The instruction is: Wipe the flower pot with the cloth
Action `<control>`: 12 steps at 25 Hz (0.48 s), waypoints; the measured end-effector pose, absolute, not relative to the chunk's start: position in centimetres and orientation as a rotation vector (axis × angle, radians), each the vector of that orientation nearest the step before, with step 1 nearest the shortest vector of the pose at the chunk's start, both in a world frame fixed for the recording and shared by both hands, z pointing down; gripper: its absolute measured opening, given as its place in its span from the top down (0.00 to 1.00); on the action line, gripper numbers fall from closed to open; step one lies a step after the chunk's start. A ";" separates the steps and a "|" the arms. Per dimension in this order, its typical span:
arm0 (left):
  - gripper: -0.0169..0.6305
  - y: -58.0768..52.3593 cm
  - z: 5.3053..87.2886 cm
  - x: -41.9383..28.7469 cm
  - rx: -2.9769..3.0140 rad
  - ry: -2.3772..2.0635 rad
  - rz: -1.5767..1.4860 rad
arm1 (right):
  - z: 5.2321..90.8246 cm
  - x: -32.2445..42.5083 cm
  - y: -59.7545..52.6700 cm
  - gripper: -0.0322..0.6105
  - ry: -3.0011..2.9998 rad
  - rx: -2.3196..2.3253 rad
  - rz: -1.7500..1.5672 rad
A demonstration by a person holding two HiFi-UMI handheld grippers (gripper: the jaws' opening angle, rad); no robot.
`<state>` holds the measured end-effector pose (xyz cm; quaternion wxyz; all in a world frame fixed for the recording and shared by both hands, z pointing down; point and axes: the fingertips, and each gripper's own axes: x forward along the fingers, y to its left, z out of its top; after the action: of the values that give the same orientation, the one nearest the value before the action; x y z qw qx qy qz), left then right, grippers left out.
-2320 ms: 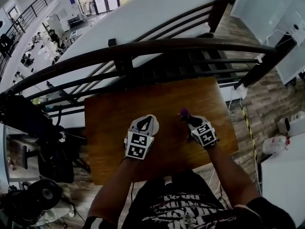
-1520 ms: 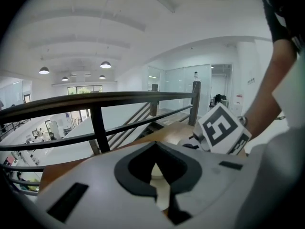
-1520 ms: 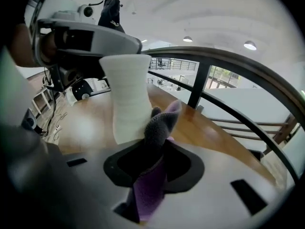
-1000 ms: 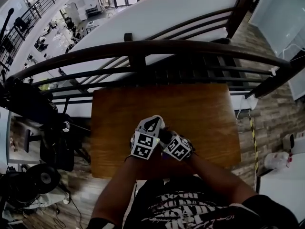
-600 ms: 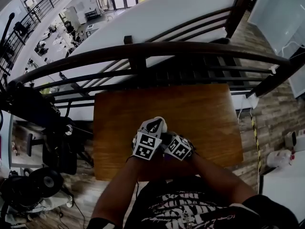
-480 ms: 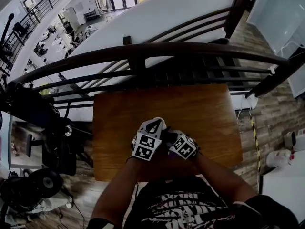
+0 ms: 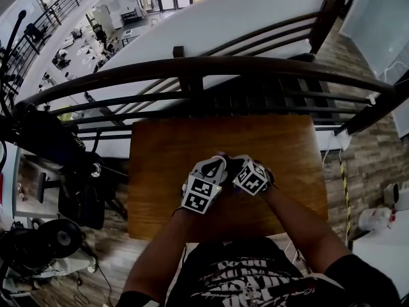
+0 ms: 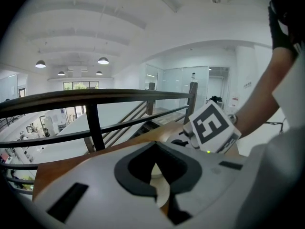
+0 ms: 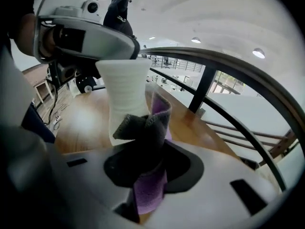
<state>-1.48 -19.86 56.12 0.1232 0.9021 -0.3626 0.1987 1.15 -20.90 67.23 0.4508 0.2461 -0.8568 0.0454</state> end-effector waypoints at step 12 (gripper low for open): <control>0.98 -20.3 56.5 -1.9 2.629 -1.083 0.571 | 68.7 0.5 -16.9 0.82 -2.138 0.553 0.162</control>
<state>-1.91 -20.28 56.50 0.1202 0.8999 -0.3707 0.1955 0.54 -16.86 68.73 0.4471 0.2232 -0.8637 0.0652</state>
